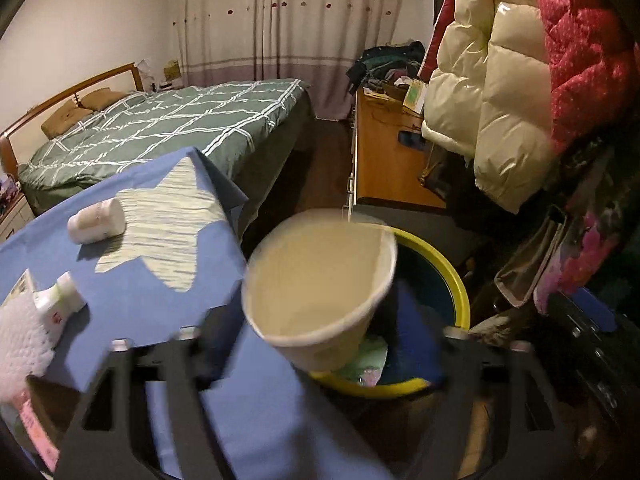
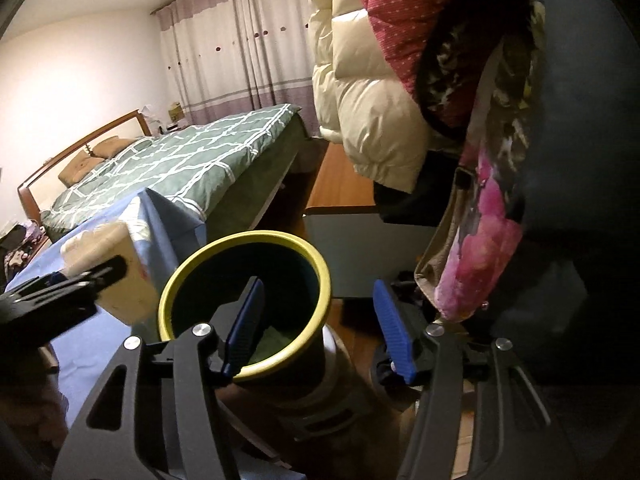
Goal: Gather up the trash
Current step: 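Return the left gripper to the table while the right gripper reaches for foam netting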
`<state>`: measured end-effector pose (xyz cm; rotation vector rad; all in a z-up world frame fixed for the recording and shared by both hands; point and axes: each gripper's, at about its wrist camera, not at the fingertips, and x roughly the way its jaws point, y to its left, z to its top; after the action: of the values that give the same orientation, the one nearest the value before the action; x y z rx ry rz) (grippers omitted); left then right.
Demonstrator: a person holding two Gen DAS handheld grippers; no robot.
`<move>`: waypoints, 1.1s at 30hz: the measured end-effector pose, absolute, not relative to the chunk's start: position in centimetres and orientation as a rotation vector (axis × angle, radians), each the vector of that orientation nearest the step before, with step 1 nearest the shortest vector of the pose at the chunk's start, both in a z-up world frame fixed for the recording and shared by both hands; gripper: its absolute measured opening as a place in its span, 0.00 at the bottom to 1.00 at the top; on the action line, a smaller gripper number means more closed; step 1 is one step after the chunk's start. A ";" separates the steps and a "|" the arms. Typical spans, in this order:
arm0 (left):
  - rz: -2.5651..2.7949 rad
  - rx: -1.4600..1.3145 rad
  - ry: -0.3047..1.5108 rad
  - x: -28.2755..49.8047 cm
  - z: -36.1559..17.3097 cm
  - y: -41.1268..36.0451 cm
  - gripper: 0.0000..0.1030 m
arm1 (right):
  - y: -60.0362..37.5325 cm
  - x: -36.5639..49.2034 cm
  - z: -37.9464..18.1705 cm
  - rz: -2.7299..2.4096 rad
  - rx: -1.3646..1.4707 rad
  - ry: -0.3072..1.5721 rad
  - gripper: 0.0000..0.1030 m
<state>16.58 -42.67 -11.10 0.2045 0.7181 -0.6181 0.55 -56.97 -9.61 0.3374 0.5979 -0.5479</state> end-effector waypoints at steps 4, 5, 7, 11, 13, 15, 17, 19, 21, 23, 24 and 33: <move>-0.619 0.184 0.711 16.6 -10.4 -42.5 0.81 | -56.9 0.6 -9.6 -0.560 0.334 0.602 0.54; -0.620 0.177 0.707 16.5 -10.0 -42.0 0.82 | -56.9 0.6 -9.6 -0.559 0.335 0.603 0.55; -0.617 0.163 0.684 16.1 -8.7 -40.4 0.85 | -56.8 0.9 -9.7 -0.555 0.337 0.607 0.55; -0.580 0.148 0.600 15.0 -5.4 -35.7 0.90 | -55.7 2.0 -10.0 -0.517 0.332 0.621 0.55; -0.538 0.135 0.569 14.9 -3.8 -32.4 0.90 | -54.6 2.9 -10.1 -0.480 0.326 0.628 0.55; -0.493 0.105 0.555 15.2 -2.7 -29.1 0.91 | -53.2 3.9 -10.2 -0.436 0.317 0.636 0.55; -0.424 0.064 0.528 15.7 -1.6 -24.9 0.91 | -51.7 5.0 -10.2 -0.394 0.303 0.644 0.55; -0.351 0.049 0.494 16.1 -1.0 -21.3 0.92 | -49.9 6.3 -9.9 -0.352 0.281 0.646 0.55; -0.277 0.045 0.465 16.6 -1.0 -17.9 0.92 | -48.1 7.6 -9.6 -0.311 0.266 0.646 0.55; -0.200 0.040 0.466 17.6 -1.6 -14.0 0.93 | -46.7 8.5 -9.2 -0.289 0.247 0.642 0.55; -0.170 0.029 0.472 18.2 -1.9 -12.1 0.93 | -45.9 9.2 -9.0 -0.270 0.240 0.641 0.55; 0.066 -0.027 0.518 21.8 -7.1 1.6 0.93 | -38.7 13.4 -7.7 -0.086 0.218 0.654 0.55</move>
<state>21.81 1.63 -7.11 -0.0271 0.5181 0.0660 13.42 -38.65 -7.69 0.2176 0.6541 -0.0865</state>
